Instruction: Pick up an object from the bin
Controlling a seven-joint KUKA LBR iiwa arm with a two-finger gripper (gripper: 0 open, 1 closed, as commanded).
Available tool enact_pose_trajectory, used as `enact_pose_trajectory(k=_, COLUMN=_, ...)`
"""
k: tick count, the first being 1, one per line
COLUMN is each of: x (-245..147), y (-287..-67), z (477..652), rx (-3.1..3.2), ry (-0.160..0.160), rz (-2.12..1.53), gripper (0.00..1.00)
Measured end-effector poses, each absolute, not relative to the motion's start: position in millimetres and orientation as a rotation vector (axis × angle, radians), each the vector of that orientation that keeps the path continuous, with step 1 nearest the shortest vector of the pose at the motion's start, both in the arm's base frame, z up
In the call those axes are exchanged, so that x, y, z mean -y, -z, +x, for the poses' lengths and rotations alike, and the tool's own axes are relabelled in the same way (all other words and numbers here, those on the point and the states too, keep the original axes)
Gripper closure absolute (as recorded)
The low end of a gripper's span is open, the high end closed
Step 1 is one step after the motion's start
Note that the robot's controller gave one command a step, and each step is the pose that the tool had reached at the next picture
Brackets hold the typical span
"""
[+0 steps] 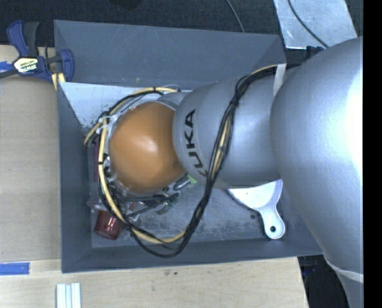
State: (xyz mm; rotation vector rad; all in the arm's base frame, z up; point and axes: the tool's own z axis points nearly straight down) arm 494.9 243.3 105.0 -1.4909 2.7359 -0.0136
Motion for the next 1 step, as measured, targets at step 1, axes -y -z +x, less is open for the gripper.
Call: enact_pose_trajectory(k=1, x=-242.1, y=-122.0, z=491.7, rx=-2.748, ry=0.012, rz=-1.497, gripper=1.0)
